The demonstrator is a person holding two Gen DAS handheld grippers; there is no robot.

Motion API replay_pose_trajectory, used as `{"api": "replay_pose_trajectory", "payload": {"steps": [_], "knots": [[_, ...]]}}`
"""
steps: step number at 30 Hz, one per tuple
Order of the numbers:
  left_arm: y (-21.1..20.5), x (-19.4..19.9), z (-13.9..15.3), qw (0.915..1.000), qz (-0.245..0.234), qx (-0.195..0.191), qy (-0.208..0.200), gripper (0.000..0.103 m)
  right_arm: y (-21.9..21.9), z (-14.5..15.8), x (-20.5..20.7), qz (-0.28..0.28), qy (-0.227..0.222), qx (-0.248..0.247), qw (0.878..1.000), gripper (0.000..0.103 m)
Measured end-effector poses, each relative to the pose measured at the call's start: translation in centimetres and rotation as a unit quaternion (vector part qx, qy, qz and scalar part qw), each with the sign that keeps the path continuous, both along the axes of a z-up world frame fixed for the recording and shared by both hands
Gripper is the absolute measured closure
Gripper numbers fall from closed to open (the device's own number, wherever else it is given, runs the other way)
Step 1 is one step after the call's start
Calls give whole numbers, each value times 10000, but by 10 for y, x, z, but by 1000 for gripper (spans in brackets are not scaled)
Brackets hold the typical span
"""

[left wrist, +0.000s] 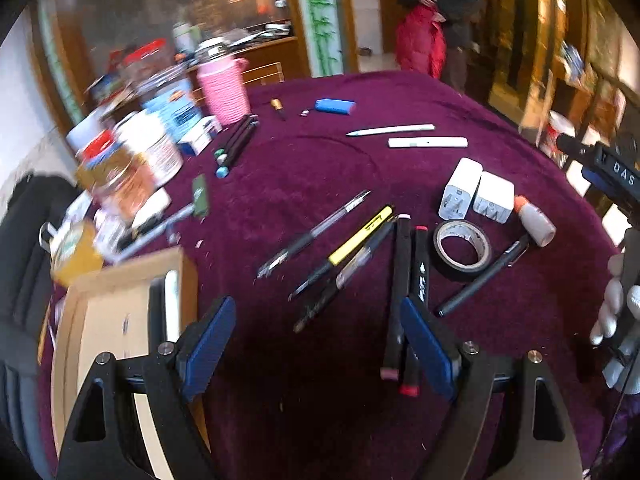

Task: Organize rigid objects
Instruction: 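Grasp the clear gel pen with the left gripper, then grasp the orange-capped white bottle with the right gripper while the left holds the pen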

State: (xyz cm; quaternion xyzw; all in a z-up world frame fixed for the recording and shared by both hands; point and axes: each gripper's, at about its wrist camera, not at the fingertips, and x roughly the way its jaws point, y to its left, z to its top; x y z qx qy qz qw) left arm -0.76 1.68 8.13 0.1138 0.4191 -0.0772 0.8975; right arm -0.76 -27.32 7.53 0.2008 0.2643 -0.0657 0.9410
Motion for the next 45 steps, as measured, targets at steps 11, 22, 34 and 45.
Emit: {"api": "replay_pose_trajectory", "payload": {"steps": [11, 22, 34, 45], "knots": [[-12, 76, -27, 9944, -722, 761, 112, 46, -6, -8, 11, 313, 234, 609, 9974, 23], [-24, 119, -60, 9881, -1169, 902, 443, 46, 2, -17, 17, 464, 466, 524, 9965, 23], [-17, 90, -32, 9901, -1212, -443, 561, 94, 11, -17, 22, 428, 553, 6, 9976, 23], [20, 10, 21, 9756, -1196, -1841, 46, 95, 12, -18, 24, 259, 616, -325, 9972, 23]]}}
